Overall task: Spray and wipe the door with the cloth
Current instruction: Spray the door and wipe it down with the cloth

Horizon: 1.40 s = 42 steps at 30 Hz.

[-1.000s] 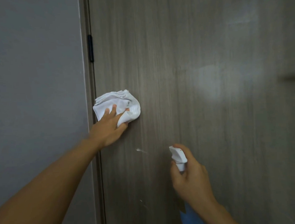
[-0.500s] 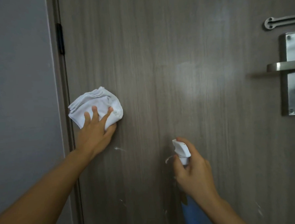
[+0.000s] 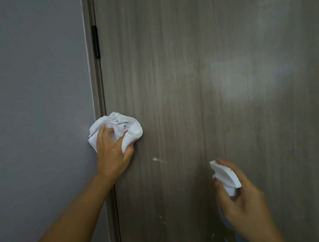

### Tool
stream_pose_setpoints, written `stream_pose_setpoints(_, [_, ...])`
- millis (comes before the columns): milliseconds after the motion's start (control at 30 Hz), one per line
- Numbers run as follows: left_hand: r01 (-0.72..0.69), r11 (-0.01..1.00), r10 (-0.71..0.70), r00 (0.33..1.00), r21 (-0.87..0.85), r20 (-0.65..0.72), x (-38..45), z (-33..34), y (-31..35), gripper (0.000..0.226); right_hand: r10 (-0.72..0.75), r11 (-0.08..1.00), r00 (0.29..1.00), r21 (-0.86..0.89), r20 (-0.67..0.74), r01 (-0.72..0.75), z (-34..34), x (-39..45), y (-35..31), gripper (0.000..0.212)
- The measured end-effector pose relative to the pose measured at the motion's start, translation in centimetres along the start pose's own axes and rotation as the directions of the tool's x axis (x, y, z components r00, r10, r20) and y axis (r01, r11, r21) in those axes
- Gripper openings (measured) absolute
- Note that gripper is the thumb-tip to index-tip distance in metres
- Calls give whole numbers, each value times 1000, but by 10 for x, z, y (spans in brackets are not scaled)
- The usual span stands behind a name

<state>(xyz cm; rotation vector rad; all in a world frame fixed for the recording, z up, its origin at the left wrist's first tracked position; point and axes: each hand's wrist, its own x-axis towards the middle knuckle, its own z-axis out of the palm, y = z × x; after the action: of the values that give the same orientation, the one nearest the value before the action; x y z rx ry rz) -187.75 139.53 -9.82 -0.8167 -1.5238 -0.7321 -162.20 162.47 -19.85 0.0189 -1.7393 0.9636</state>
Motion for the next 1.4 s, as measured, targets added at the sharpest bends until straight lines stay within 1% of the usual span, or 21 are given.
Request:
stream_pose_setpoints(67, [196, 953, -198, 980, -231, 14, -12, 12, -1, 61, -4, 1000, 1000, -4, -13, 4, 6, -3, 7, 54])
stream_pose_setpoints(133, [366, 877, -367, 929, -312, 57, -26, 28, -8, 73, 37, 998, 998, 52, -57, -34, 9, -6, 15, 58])
stream_pose_setpoints(167, [388, 862, -390, 919, -325, 63, -35, 35, -10, 74, 48, 997, 997, 68, -69, -43, 9, -8, 19, 60])
stream_pose_setpoints(233, [346, 866, -354, 934, -361, 47, -49, 44, -3, 71, -5, 1000, 998, -4, -67, 5, 12, -13, 18, 62])
stream_pose_setpoints(300, [335, 867, -356, 934, -369, 12, -58, 51, 7, 67, -28, 1000, 995, -14, -91, 27, 15, -16, 20, 57])
stream_pose_setpoints(333, [365, 863, -390, 921, -349, -4, -62, 57, 11, 64, -23, 1000, 994, -11, -103, 22, 16, -18, 21, 57])
stream_pose_setpoints(400, [460, 829, -498, 866, -317, -46, -67, 68, 22, 66, -30, 1000, 993, -6, -110, 29, 18, -19, 24, 54])
stream_pose_setpoints(467, [512, 809, -552, 830, -288, -77, -70, 78, 45, 65, -21, 1000, 993, -11, -118, 20, 17, -20, 27, 52])
stream_pose_setpoints(500, [509, 819, -547, 832, -265, -93, -71, 82, 60, 65, -13, 1000, 992, -18, -125, 11, 16, -20, 26, 55])
stream_pose_setpoints(533, [485, 841, -518, 850, -240, -96, -75, 88, 73, 65, -6, 1000, 991, -30, -131, 3, 14, -21, 27, 57])
stream_pose_setpoints(600, [446, 880, -460, 886, -160, -62, -87, 102, 93, 57, -15, 999, 988, -47, -152, 8, 7, -20, 33, 57])
stream_pose_setpoints(700, [405, 912, -407, 913, -68, -17, -101, 124, 130, 54, -23, 999, 988, -49, -154, 15, -7, -18, 33, 43])
stream_pose_setpoints(767, [373, 928, -373, 928, -1, -22, -99, 132, 163, 56, -36, 998, 978, -51, -208, 26, -21, -16, 31, 40])
stream_pose_setpoints(833, [369, 929, -369, 930, 26, -7, -92, 140, 194, 59, -1, 999, 966, -44, -257, -11, -29, -6, 17, 37])
stream_pose_setpoints(867, [374, 926, -374, 927, 47, 0, -88, 143, 208, 61, -14, 998, 964, -67, -265, -3, -34, -3, 11, 37])
stream_pose_setpoints(933, [361, 928, -365, 931, 93, 24, -82, 149, 236, 64, -52, 995, 957, -93, -286, 27, -51, 1, 3, 40])
stream_pose_setpoints(1000, [319, 939, -329, 942, 125, 70, -76, 155, 262, 68, -39, 996, 957, -82, -288, 16, -74, 0, -1, 44])
stream_pose_setpoints(1133, [269, 956, -283, 951, 116, 126, -64, 162, 299, 72, -22, 994, 953, -109, -302, -12, -112, -7, -8, 47])
stream_pose_setpoints(1200, [210, 973, -224, 960, 99, 167, -61, 164, 317, 71, -11, 993, 950, -115, -313, -26, -125, -7, -15, 48])
stream_pose_setpoints(1300, [61, 997, -72, 967, 51, 245, -58, 170, 354, 69, 13, 994, 946, -95, -325, -46, -143, -6, -21, 52])
stream_pose_setpoints(1400, [-89, 996, 91, 961, -19, 262, -62, 176, 383, 53, -5, 993, 942, -111, -337, -35, -156, -2, -25, 48])
